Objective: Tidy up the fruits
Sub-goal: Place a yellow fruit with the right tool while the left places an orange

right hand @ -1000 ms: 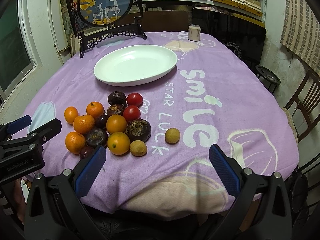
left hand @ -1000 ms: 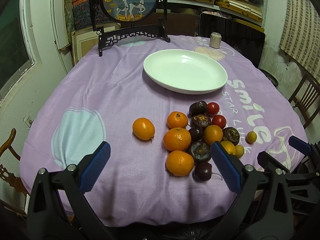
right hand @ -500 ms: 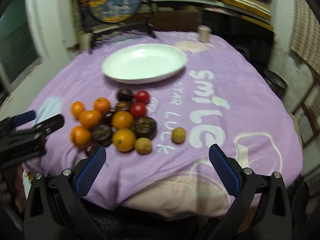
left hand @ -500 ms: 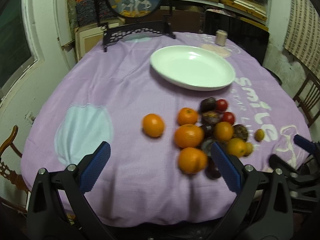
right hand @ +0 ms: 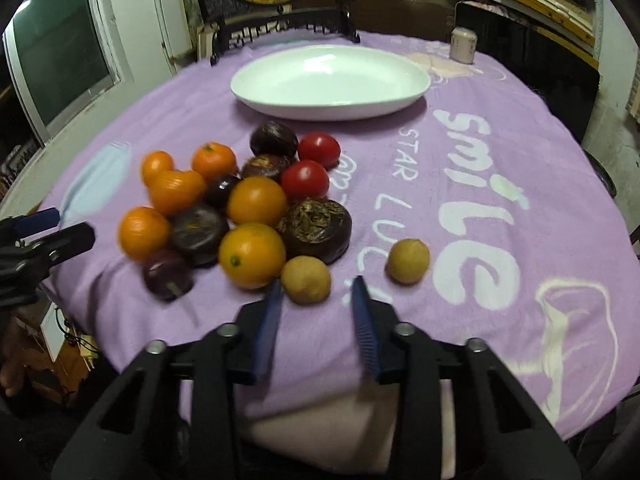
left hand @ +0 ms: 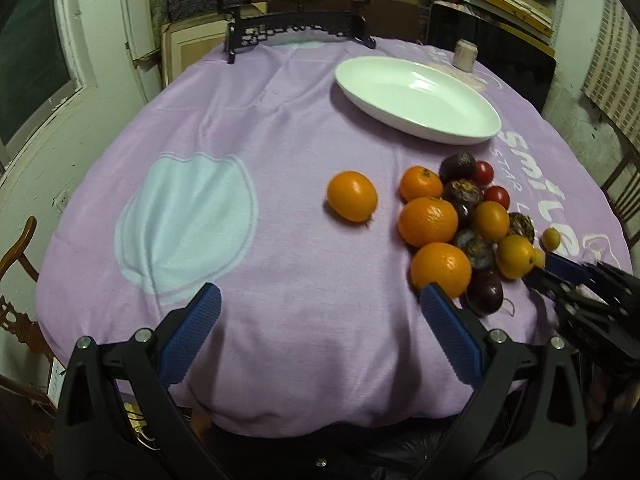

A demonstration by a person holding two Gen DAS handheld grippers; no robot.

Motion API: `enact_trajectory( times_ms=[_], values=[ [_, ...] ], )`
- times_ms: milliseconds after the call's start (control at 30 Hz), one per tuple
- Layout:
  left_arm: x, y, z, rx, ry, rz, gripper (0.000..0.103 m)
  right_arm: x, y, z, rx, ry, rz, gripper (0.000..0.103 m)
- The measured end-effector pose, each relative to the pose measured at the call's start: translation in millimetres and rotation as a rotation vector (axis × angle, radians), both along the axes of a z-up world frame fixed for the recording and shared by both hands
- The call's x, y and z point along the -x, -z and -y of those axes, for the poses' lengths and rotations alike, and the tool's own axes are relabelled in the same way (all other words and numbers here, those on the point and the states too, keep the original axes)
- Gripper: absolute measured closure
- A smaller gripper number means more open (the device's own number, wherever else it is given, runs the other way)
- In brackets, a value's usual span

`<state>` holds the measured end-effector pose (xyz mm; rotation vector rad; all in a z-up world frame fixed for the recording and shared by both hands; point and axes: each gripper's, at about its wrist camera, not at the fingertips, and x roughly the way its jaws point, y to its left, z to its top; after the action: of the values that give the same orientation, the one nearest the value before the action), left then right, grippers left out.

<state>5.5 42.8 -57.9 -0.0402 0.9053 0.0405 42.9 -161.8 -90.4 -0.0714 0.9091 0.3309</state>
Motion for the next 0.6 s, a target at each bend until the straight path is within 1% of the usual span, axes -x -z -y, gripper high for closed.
enact_trajectory(
  times_ms=[33, 67, 200, 300, 433, 533, 600],
  values=[
    [-2, 3, 3, -0.002, 0.009, -0.012, 0.002, -2, 0, -1, 0.005, -0.002, 0.009, 0.078],
    [-3, 5, 4, -0.006, 0.012, -0.021, 0.002, -4, 0, -1, 0.01, -0.005, 0.009, 0.079],
    [-10, 14, 14, -0.01, 0.038, -0.059, 0.002, -1, -3, 4, 0.006, 0.009, 0.001, 0.079],
    [-11, 14, 18, -0.003, 0.06, -0.056, 0.002, 5, -5, 12, 0.007, 0.038, -0.004, 0.079],
    [-17, 17, 32, 0.004, 0.106, -0.059, 0.003, 10, -4, 20, -0.008, 0.05, -0.014, 0.079],
    [-21, 20, 44, 0.029, 0.164, -0.075, 0.007, 11, -4, 21, -0.017, 0.05, -0.016, 0.079],
    [-26, 24, 50, 0.038, 0.184, -0.085, 0.021, 10, -4, 23, -0.024, 0.051, -0.017, 0.078]
  ],
)
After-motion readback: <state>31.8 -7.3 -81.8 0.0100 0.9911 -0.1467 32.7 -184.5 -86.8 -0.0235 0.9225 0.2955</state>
